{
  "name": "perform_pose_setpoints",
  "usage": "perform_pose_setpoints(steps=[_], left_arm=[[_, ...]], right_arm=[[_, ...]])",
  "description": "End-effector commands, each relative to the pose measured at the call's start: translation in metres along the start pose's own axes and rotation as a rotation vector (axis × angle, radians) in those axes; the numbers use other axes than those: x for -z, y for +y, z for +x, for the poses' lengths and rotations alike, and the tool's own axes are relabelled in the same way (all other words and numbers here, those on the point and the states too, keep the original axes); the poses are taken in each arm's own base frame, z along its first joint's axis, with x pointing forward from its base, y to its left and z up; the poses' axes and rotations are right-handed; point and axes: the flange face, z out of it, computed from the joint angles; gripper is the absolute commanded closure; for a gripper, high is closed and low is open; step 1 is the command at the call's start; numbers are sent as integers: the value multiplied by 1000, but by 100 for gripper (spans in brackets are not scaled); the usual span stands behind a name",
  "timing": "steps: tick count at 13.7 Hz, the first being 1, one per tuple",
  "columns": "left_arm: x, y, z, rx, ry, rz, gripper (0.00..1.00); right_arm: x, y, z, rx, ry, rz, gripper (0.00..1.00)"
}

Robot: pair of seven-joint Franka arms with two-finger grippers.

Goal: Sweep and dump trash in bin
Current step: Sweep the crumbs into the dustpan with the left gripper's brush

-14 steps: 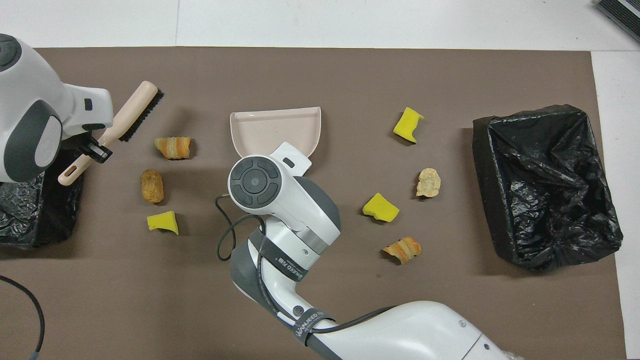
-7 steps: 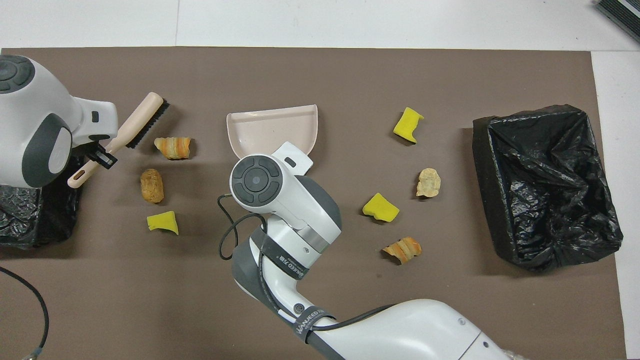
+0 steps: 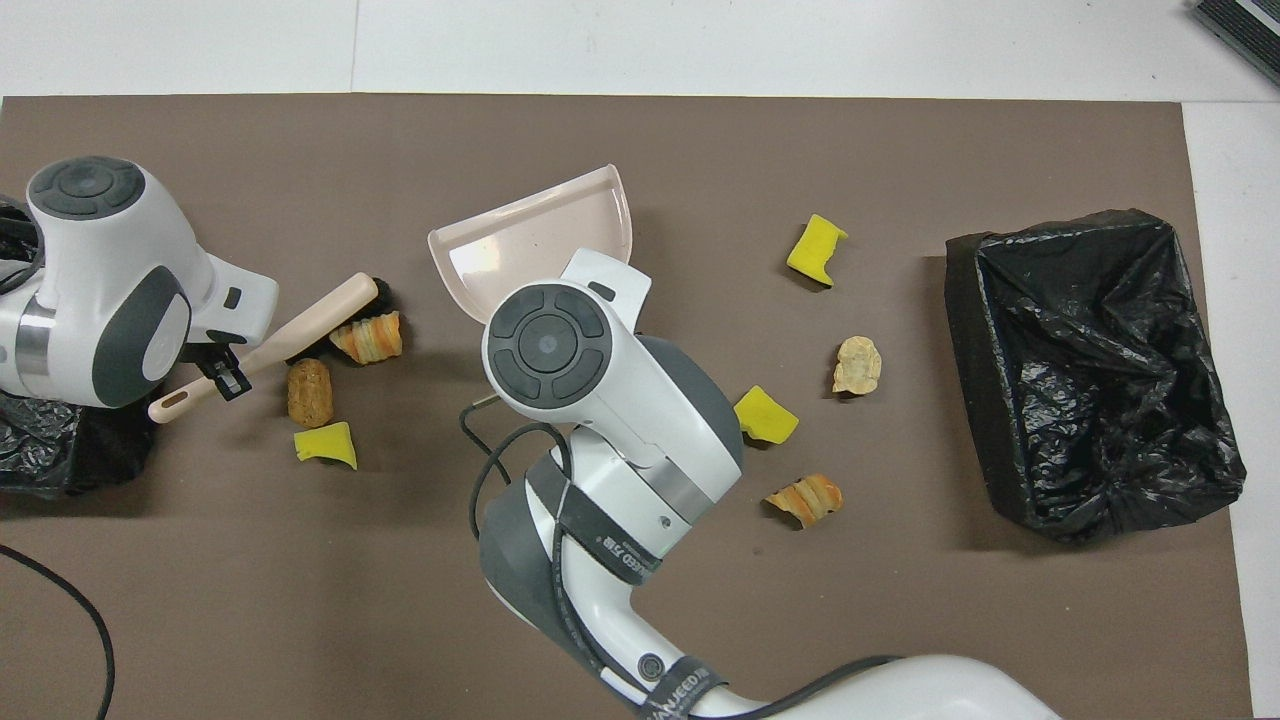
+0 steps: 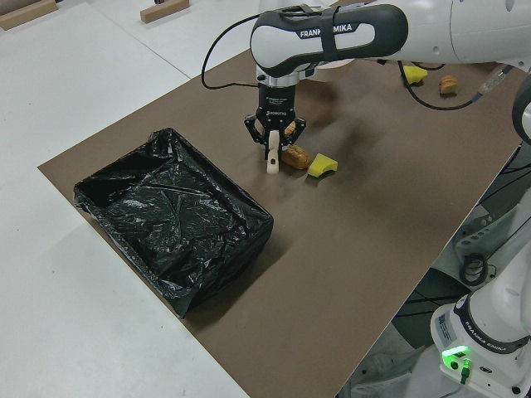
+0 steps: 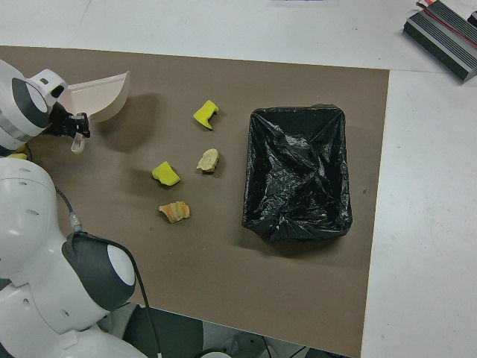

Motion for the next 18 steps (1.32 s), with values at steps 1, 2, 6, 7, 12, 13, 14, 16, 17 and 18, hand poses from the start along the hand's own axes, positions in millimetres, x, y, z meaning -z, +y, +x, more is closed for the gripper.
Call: perform_pose_setpoints(steps=[1,2,6,7,12,13,14,16,17,18], left_arm=[[-2,47,1,-90,-75,-23,100],[-3,54,2,-103,-82,-23,100],[34,39,-25,1,-33,14,100],[39,34,-38,77,-26,16,100],[39,37,-74,550,-79,-22,100],[37,42,-79,660,-111,-38,100],[32,52,-80,711,-134,-44,100],[14,80,-81,821,-124,-100,100],[1,97,-86,843,-121,-109,100],[-14,114,-91,858,-112,-102,100]], right_arm=[[10,12,-22,259,-71,29,100],[9,16,-25,330,-87,29,100],[2,35,-32,511,-162,24,100],[-2,48,-36,523,-195,22,100],[-16,72,-33,780,-157,47,100],[-20,71,-31,833,-148,51,100],[-25,70,-31,858,-149,53,100],[-36,66,-28,913,-139,53,100],[-40,68,-27,981,-138,56,100],[-40,72,-26,1044,-133,60,100]])
